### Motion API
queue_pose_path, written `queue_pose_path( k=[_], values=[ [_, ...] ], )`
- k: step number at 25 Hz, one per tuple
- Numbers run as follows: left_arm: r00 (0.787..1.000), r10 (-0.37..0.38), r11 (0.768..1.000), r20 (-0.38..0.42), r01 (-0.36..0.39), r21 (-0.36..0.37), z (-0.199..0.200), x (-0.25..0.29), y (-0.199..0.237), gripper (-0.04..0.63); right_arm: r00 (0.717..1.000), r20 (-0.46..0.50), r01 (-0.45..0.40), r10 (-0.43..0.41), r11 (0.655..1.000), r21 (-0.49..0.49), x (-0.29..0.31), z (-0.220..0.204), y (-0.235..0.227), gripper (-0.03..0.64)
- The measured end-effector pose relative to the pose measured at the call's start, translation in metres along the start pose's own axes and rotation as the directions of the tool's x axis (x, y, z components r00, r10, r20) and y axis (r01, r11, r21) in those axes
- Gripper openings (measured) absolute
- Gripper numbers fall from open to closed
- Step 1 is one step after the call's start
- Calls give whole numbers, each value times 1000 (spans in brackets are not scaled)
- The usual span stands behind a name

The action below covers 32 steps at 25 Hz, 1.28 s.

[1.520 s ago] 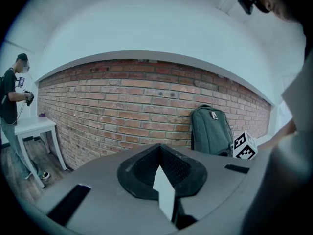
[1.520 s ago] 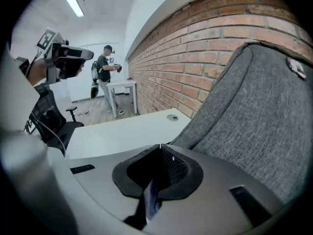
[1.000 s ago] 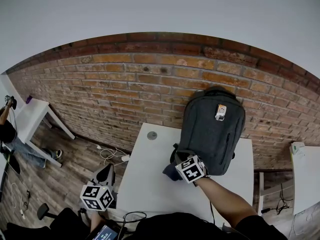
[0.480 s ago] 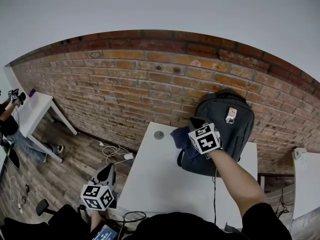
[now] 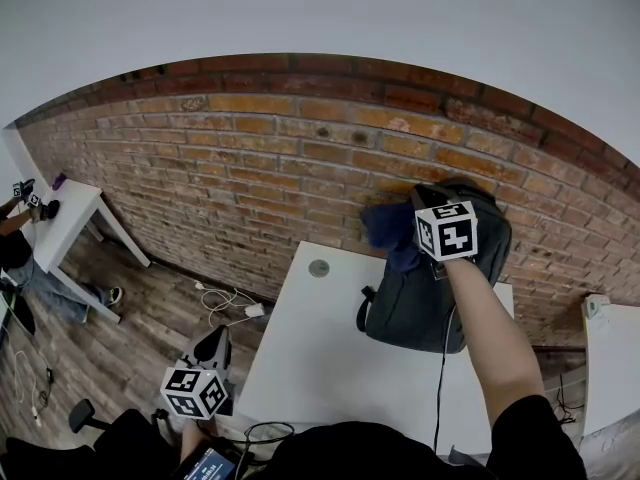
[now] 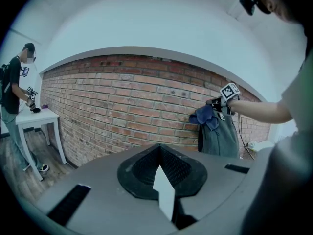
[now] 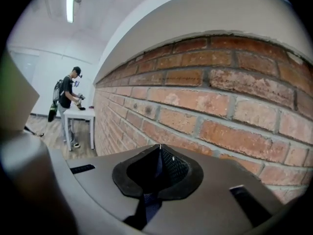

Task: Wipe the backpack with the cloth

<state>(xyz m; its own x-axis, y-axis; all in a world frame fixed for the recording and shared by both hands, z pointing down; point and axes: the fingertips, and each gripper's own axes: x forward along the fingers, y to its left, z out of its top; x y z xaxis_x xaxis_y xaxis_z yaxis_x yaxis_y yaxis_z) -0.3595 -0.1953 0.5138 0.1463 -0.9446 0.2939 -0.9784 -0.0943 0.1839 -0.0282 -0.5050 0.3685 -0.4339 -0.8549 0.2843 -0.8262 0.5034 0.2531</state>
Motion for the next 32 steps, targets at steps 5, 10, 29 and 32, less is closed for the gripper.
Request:
queue_pose_path(
  k=[5, 10, 29, 32],
  values=[
    [999, -35, 999, -3, 35, -2, 0, 9, -4, -3, 996, 79, 29, -35, 997, 70, -34, 12, -13, 9],
    [995, -95, 995, -21, 95, 13, -1, 24, -19, -3, 984, 153, 65, -91, 985, 162, -79, 15, -33, 9],
    [945, -314, 948, -91, 318, 28, -14, 78, -93, -3, 922, 167, 317, -350, 927, 200, -280, -41, -63, 9],
    [942, -323, 944, -86, 327, 37, -13, 73, -105, -3, 921, 157, 325, -357, 925, 199, -310, -55, -55, 9]
  ],
)
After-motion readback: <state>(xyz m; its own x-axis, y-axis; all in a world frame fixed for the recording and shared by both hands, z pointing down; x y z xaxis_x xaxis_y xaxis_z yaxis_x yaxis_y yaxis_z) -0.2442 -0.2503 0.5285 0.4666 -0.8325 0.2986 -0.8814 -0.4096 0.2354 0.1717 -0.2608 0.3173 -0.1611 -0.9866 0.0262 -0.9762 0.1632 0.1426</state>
